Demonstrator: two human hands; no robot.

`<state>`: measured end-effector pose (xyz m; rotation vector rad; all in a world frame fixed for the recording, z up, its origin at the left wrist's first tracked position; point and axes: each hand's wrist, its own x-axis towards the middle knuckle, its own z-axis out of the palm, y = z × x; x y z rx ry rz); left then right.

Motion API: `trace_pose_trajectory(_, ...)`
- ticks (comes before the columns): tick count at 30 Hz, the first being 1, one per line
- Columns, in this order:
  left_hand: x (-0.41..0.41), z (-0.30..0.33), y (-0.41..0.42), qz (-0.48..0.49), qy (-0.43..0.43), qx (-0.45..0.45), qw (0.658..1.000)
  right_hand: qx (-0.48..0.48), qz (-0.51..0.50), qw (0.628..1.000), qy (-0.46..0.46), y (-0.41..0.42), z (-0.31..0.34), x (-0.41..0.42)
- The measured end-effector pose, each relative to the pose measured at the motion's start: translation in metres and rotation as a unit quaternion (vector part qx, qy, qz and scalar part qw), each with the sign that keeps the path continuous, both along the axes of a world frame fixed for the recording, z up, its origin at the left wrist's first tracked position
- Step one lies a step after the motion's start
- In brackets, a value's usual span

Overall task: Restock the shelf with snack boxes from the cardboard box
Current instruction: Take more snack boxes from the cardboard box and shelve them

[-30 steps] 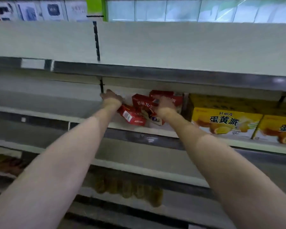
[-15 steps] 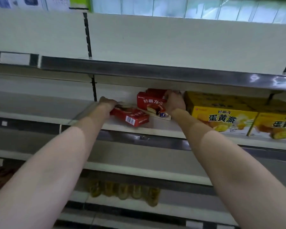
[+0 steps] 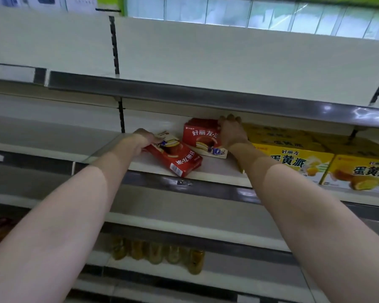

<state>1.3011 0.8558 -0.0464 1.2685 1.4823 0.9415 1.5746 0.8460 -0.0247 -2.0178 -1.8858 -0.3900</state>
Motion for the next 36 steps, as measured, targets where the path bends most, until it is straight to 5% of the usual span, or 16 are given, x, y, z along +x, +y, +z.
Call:
trace_pose_trajectory(6,-0.006,0.002,-0.008,-0.044,-0.046,-0.014,0.998,-0.021,-0.003,0.997,-0.071,-0.004,-0.003,-0.007)
trace_pose_trajectory(12,-0.013,-0.003,-0.006,-0.011,-0.135,-0.013,0.991,0.052,0.005,0.999,-0.004,-0.005,-0.003,-0.005)
trace_pose_trajectory(14,-0.013,-0.005,-0.005,-0.005,-0.168,-0.005,0.986,0.042,0.102,0.990,0.090,-0.009,-0.003,-0.015)
trace_pose_trajectory(19,-0.022,-0.007,-0.008,-0.005,-0.253,0.017,0.967,-0.189,0.183,0.909,0.324,-0.023,-0.008,-0.047)
trace_pose_trajectory(24,-0.033,-0.011,-0.010,-0.074,-0.219,0.005,0.973,-0.182,0.166,0.876,0.414,-0.020,-0.006,-0.053)
trace_pose_trajectory(31,-0.044,-0.006,-0.005,0.020,-0.112,-0.001,0.993,-0.184,0.148,0.800,0.551,-0.014,-0.014,-0.075)
trace_pose_trajectory(34,-0.055,-0.007,-0.005,0.070,-0.162,-0.024,0.984,-0.189,0.137,0.758,0.609,-0.018,-0.008,-0.078)
trace_pose_trajectory(36,-0.059,-0.007,-0.001,0.084,-0.204,-0.023,0.975,-0.182,0.130,0.768,0.601,-0.016,-0.007,-0.081)
